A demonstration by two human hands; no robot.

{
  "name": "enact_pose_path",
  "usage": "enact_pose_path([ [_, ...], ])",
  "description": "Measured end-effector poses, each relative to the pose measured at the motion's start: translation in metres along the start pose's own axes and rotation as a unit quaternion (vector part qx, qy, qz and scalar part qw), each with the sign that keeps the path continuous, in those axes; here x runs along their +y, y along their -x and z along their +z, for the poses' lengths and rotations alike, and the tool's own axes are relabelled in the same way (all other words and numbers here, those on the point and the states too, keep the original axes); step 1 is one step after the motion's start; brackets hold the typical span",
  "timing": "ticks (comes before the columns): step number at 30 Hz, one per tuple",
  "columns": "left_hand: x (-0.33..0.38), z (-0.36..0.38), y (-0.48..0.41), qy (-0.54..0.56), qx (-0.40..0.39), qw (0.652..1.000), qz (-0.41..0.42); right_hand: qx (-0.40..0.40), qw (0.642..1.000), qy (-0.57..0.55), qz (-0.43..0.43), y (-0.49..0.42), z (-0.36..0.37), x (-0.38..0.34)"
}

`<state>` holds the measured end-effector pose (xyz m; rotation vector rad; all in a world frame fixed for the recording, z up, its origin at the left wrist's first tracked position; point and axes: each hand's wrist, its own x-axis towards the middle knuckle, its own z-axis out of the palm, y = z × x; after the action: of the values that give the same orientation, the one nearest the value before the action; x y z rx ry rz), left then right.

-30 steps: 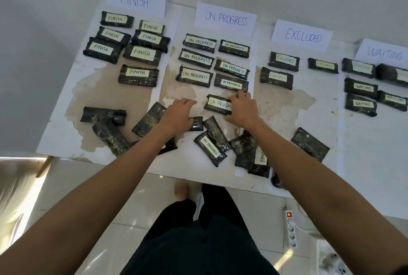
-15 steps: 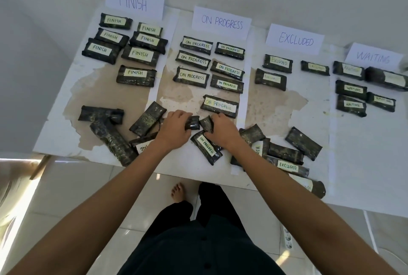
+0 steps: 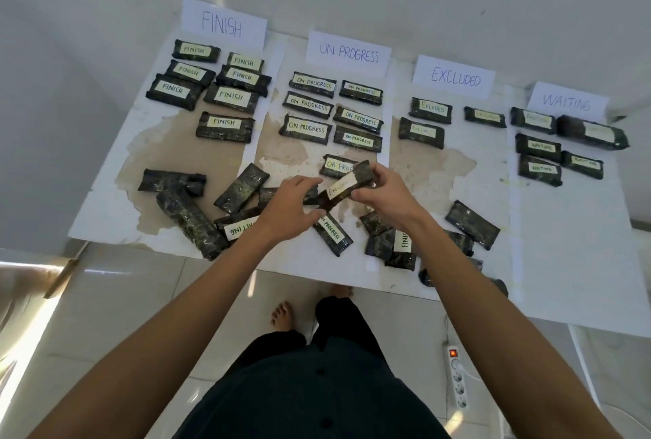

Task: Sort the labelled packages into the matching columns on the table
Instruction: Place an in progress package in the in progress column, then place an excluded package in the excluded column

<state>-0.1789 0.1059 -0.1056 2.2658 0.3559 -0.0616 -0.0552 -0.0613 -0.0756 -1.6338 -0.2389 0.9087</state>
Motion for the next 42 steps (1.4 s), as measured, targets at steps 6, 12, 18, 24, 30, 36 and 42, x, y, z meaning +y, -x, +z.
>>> enact_pose_path([
  [6,0.016,0.0,-0.005,0.025,-0.001,0.999,0.034,-0.025,0.992,-0.121,-0.015,0.013,-0.001,-0.001],
  [12,0.019,-0.006,-0.007,0.003,0.006,0.999,0.05,0.025,0.999,0.0,-0.041,0.018,-0.002,-0.002],
  [18,0.026,-0.016,-0.017,-0.069,0.013,0.992,0.103,0.073,0.943,0.303,-0.115,0.022,-0.009,-0.011],
  [24,0.048,-0.006,-0.041,-0.111,0.016,0.982,0.15,0.097,0.825,0.53,-0.171,0.025,-0.036,-0.018],
  [30,0.08,0.019,-0.075,-0.103,-0.006,0.976,0.192,0.098,0.763,0.617,-0.165,0.025,-0.079,-0.022],
  [36,0.114,0.054,-0.121,-0.132,-0.031,0.979,0.151,0.132,0.767,0.622,-0.087,0.009,-0.147,-0.022],
  [42,0.138,0.097,-0.178,-0.159,-0.062,0.982,0.085,0.158,0.773,0.614,-0.02,-0.028,-0.228,-0.02],
])
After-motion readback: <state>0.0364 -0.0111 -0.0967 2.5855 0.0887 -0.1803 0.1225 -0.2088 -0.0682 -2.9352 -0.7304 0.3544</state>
